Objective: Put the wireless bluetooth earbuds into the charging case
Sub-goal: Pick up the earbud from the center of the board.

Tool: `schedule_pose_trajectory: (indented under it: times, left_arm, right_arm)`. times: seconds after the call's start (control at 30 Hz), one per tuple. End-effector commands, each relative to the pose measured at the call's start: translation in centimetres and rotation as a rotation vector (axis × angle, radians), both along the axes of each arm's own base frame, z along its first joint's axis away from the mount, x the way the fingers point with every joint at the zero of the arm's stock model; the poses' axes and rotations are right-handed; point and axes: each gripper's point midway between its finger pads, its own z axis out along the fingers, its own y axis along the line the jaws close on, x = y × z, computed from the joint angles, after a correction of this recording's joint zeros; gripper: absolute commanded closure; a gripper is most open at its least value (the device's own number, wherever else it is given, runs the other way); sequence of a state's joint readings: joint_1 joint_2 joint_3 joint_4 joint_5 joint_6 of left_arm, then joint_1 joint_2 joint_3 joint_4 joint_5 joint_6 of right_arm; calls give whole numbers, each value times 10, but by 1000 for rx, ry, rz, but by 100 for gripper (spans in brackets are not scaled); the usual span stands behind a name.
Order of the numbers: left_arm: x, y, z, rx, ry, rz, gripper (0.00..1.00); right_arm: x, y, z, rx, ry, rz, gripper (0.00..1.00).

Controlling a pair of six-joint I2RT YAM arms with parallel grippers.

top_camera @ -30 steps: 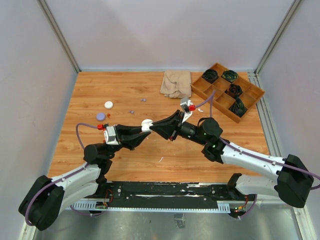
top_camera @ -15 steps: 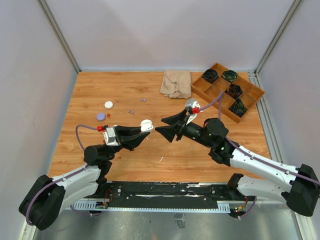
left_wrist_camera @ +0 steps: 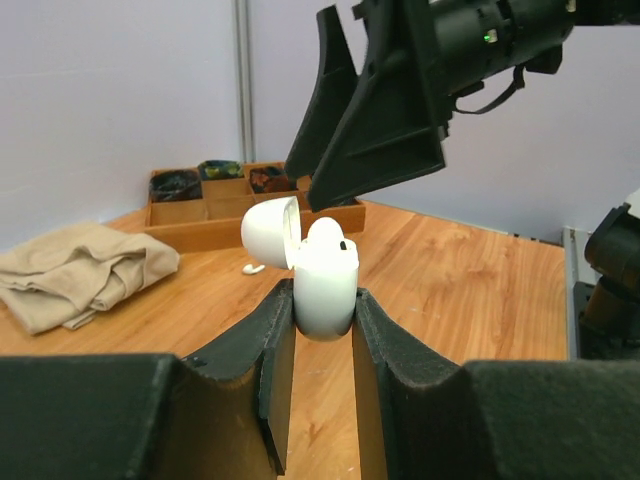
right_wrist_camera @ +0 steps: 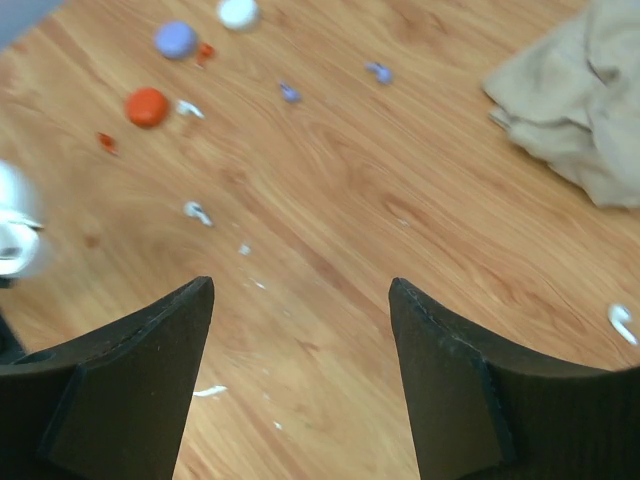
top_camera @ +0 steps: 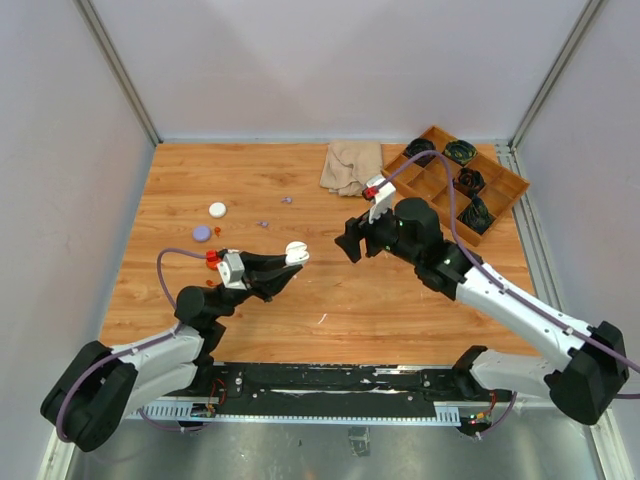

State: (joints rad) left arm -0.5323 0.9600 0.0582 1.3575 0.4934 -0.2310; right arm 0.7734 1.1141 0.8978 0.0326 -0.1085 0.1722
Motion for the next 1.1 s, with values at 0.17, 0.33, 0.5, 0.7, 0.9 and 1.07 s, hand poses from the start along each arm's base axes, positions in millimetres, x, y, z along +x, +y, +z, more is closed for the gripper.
schedule_pose_trajectory:
  times: [0.17,0.33,0.5,0.7,0.9,1.07]
  left_arm:
    - [10,1,-22,73,-4,42,100]
    - [11,0,-28,92,5,43,100]
    - [13,1,-29,108,7,53,100]
    - [13,2,-29,117,3,63,100]
    - [13,1,-30,120,5,56,100]
    - [13,1,-30,120,4,56,100]
  right_arm:
    - [61,-80,-77,-308,191,-208,27]
    - [96,-114,-103,-392,269,-289,28]
    - [125,-134,-129,-469,348,-323,30]
    - [156,-152,-155,-514,434,-337,35]
    - [179,-163,-175,-541,489,-335,41]
    - [186,-167,-198,-570,556,-317,46]
